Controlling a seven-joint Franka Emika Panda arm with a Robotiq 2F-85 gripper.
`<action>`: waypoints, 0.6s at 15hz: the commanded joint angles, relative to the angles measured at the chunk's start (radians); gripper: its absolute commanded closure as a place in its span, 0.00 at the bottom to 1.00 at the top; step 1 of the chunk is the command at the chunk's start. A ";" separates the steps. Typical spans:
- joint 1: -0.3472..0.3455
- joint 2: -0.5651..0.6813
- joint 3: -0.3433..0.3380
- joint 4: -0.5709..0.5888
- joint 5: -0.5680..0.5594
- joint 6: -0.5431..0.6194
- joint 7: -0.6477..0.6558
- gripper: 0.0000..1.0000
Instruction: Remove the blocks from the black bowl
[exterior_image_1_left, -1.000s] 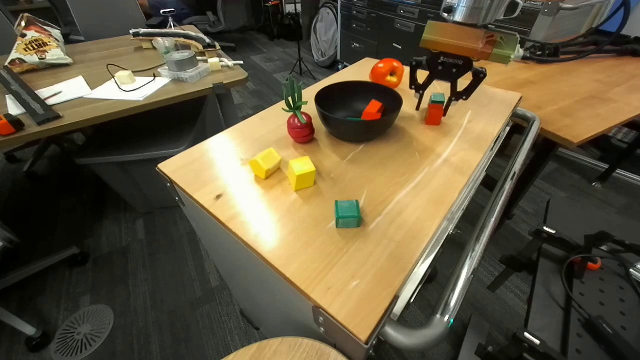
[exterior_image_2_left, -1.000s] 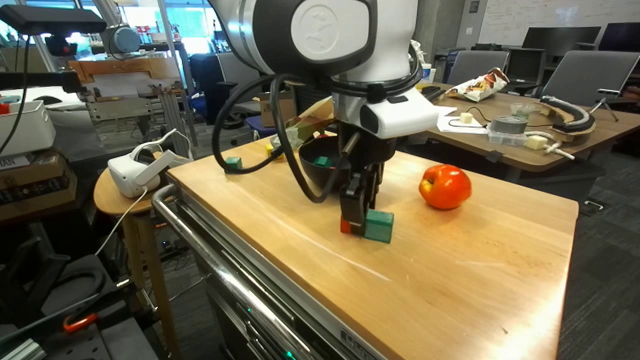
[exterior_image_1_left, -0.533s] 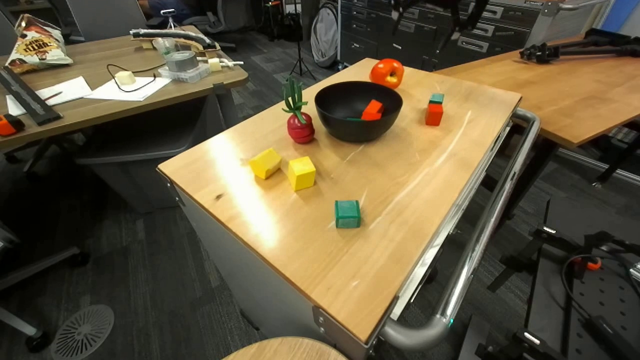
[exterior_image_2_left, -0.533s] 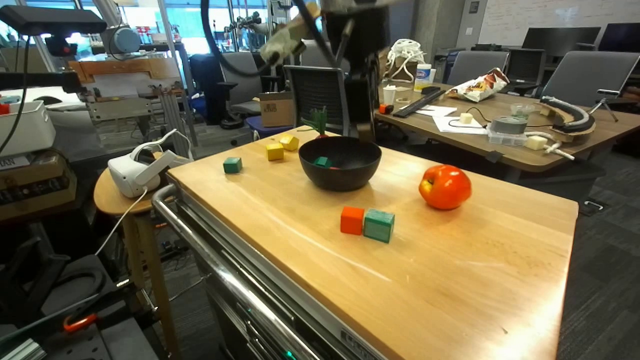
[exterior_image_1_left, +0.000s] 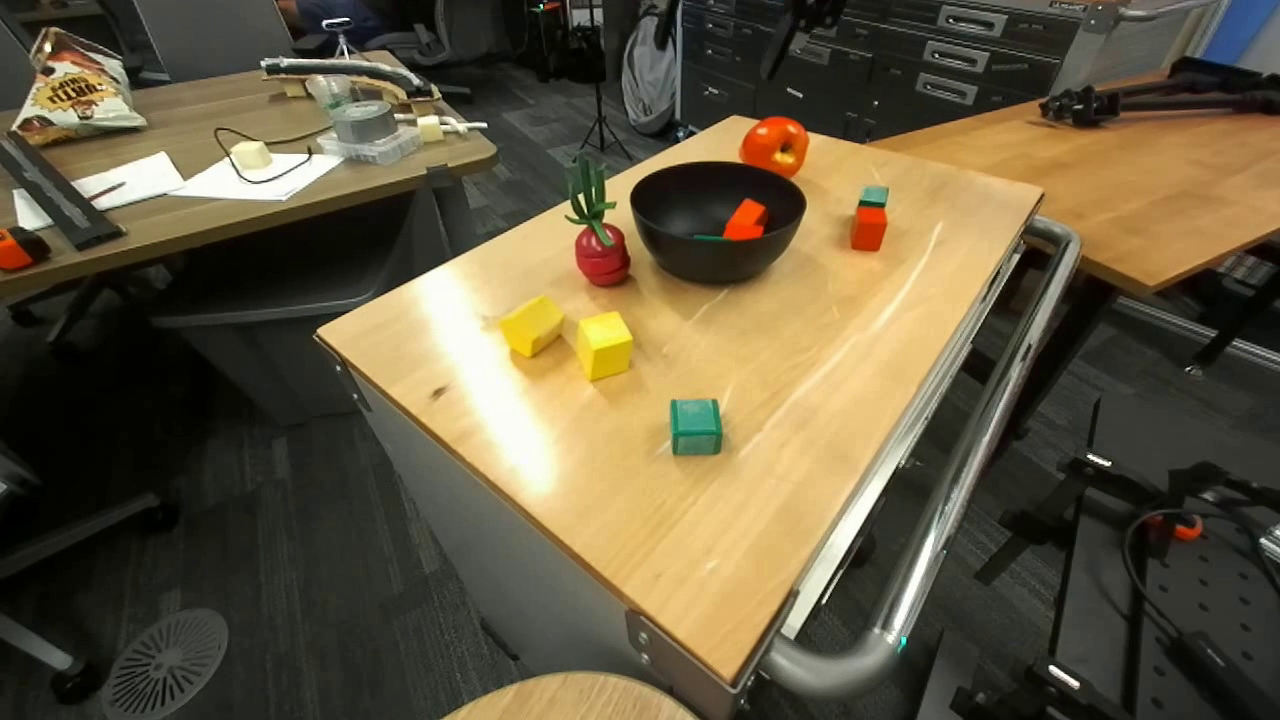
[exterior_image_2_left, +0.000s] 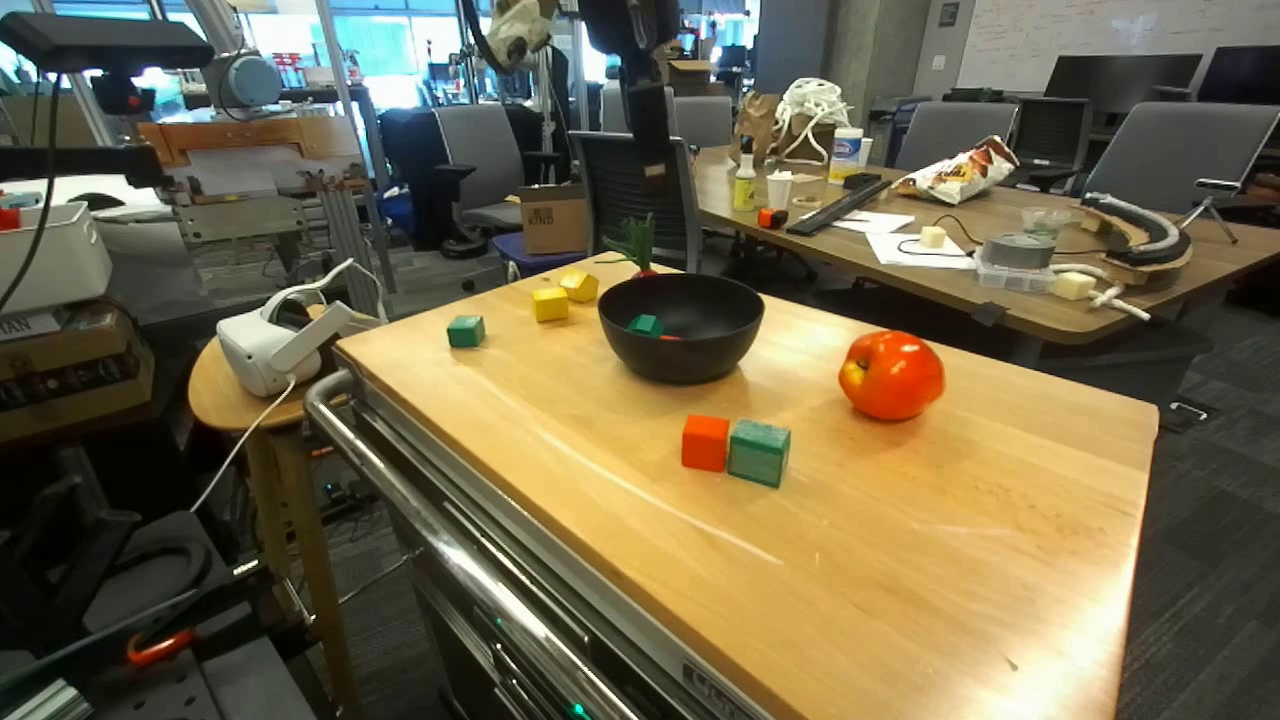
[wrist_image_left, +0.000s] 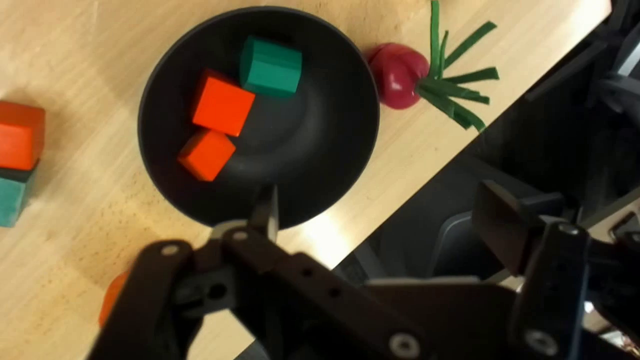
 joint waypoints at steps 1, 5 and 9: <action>-0.005 0.150 -0.007 0.113 0.030 -0.064 -0.076 0.22; -0.005 0.255 -0.018 0.168 0.030 -0.121 -0.101 0.55; 0.003 0.320 -0.026 0.206 0.017 -0.150 -0.093 0.38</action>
